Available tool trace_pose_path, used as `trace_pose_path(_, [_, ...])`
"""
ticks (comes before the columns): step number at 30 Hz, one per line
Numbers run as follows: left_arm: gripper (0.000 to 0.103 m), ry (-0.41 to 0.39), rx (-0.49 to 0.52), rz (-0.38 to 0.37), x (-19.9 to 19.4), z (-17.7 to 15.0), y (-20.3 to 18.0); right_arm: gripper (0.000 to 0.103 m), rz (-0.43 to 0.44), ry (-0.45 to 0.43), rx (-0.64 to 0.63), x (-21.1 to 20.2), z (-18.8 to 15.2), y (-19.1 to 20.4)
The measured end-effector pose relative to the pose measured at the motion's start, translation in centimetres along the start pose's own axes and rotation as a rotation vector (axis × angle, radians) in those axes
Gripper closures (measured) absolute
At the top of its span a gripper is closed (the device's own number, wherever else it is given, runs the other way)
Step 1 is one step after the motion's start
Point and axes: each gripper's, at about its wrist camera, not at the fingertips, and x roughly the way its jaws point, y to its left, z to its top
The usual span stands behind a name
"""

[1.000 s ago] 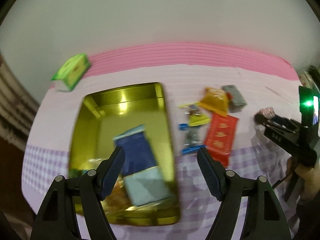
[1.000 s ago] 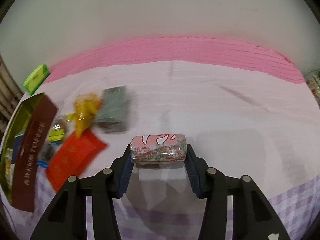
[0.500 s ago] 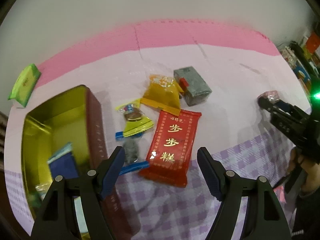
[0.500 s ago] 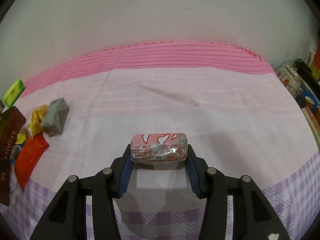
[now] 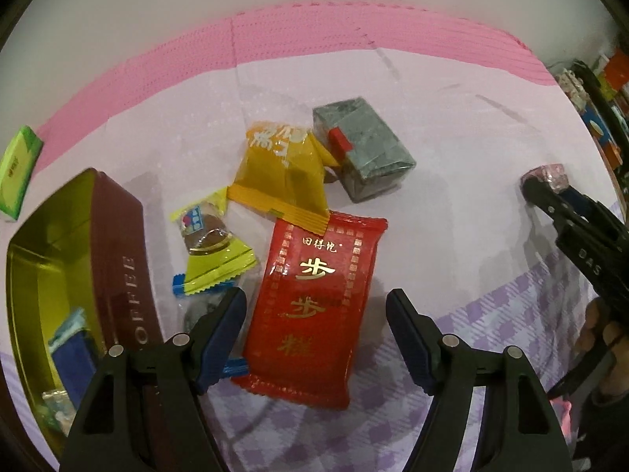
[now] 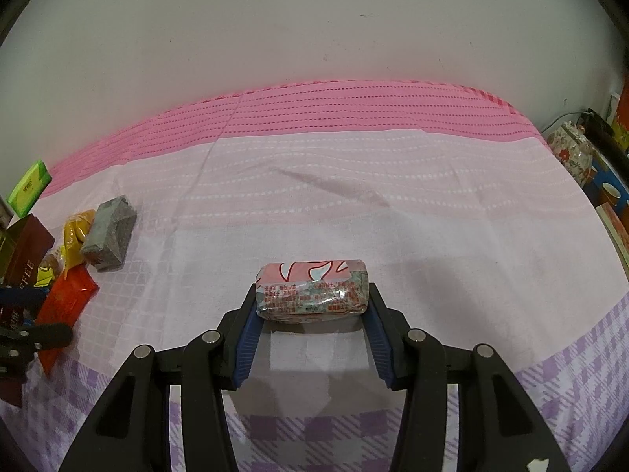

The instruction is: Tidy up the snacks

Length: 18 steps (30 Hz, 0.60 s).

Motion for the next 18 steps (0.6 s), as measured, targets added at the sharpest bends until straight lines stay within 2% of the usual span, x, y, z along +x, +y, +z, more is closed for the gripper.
trace_pose_path(5, [0.035, -0.009, -0.014, 0.015, 0.5, 0.6, -0.2, 0.057, 0.000, 0.000, 0.001, 0.0, 0.0, 0.0])
trace_pose_path(13, [0.054, -0.028, -0.039, 0.022, 0.0, -0.5, -0.9, 0.057, -0.001, 0.000, 0.002, 0.0, 0.0, 0.0])
trace_pose_path(18, [0.057, -0.019, -0.058, 0.024, -0.4, -1.7, -1.2, 0.057, -0.001, 0.000, 0.002, 0.0, 0.0, 0.0])
